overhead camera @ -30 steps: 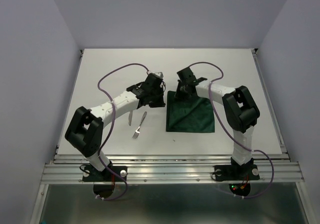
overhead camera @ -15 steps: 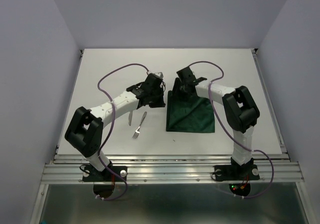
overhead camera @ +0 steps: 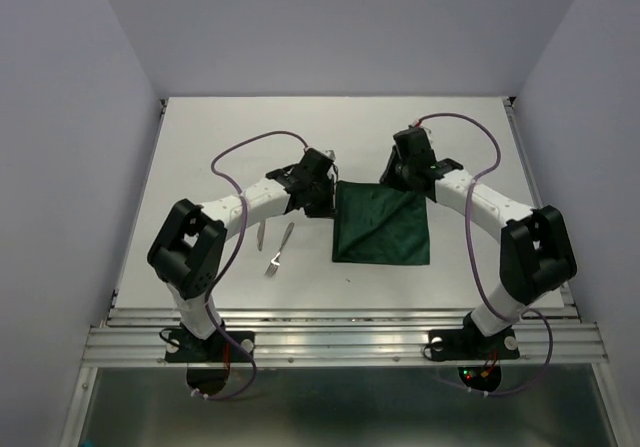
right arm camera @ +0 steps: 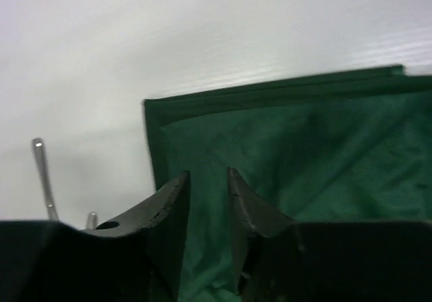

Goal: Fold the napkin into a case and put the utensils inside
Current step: Smooth out the upper triangle-folded napkin at the center of the board.

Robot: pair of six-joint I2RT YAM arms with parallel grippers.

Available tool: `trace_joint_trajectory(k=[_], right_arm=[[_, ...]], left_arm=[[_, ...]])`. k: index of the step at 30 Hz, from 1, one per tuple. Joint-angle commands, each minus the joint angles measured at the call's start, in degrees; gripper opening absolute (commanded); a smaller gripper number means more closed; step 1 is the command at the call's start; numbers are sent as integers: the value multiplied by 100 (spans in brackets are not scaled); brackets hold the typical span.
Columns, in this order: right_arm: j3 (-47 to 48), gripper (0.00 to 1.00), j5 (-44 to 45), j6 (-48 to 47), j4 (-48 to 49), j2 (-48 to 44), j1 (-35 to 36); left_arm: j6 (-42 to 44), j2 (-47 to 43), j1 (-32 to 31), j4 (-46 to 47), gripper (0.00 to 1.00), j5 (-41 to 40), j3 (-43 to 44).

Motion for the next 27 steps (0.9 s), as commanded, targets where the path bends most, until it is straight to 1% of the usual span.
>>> trace_joint_trajectory(k=[1,4,9,14,27], right_arm=[[-716,21,-28,-104,-15,-94,-399],[-928,13,-196,-191,-15,-94,-610],[-876,12,-249,-367,-156,169,-725],[-710,13,-258,-376,-147,494,-725],[-410,13,-178,-349,-147,855,-725]], left_arm=[[173,293,-26,144,0,196,530],[191,461,-26,109,0,249,768],[199,462,-26,74,0,196,804],[129,321,-52,83,0,196,655],[85,198,-184,56,0,152,443]])
